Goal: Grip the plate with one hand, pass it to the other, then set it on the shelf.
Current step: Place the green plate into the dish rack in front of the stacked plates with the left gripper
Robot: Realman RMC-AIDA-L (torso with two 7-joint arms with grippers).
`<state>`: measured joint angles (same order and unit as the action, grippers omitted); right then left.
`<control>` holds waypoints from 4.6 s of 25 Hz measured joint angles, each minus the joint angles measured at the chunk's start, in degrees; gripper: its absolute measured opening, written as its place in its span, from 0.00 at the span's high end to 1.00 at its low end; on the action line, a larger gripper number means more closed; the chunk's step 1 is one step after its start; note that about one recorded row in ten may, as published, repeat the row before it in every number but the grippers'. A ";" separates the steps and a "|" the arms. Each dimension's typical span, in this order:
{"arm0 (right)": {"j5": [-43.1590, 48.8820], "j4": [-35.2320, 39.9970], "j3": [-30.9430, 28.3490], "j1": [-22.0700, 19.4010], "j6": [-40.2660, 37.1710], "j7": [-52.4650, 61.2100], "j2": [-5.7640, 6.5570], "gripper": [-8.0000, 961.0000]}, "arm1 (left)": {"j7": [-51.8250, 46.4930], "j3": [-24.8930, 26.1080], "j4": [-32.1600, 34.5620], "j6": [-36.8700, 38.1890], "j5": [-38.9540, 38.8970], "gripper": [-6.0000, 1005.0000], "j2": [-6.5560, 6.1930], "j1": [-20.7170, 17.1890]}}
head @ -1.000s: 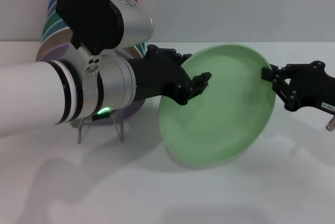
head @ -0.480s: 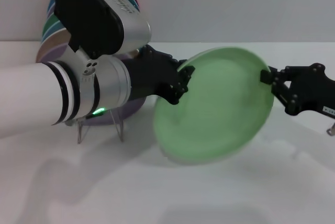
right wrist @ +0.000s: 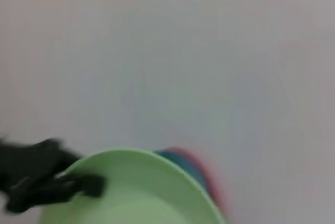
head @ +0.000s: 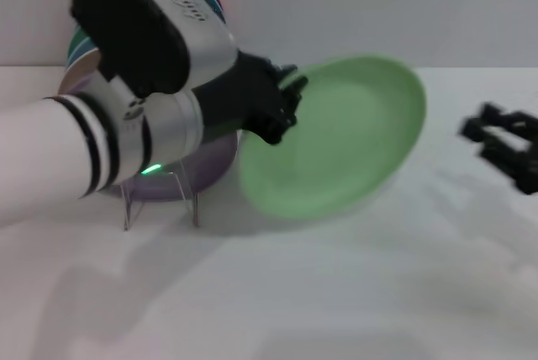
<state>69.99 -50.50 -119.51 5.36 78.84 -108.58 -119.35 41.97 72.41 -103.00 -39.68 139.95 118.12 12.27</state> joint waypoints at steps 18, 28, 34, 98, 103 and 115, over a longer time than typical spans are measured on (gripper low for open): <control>-1.41 18.09 -19.92 1.56 8.88 -9.78 -0.12 0.33 | 27.05 -22.96 -1.47 54.82 0.21 0.92 -10.67 -11.12; -1.34 18.29 -19.79 2.72 8.30 -9.87 0.16 0.33 | -12.31 -20.03 25.19 96.59 24.48 0.92 -10.05 -12.01; -1.34 18.22 -19.84 2.83 8.38 -9.56 0.18 0.33 | -33.60 -15.68 44.62 112.27 25.47 0.92 -10.79 -7.59; 0.15 18.69 -19.52 2.16 13.88 -9.27 -0.08 0.33 | -44.78 -20.55 102.19 134.23 25.57 0.91 -8.36 13.46; 0.15 18.45 -19.44 2.35 15.21 -9.25 0.03 0.33 | -42.80 -20.55 102.22 130.43 25.57 0.91 -7.03 13.93; 0.15 18.33 -19.44 2.60 15.50 -8.95 0.18 0.33 | -35.88 -18.56 100.90 129.44 25.27 0.65 -4.48 11.88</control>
<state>70.14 -32.17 -138.95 7.97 94.34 -117.53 -119.18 6.09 53.85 -2.10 89.76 165.22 113.64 24.15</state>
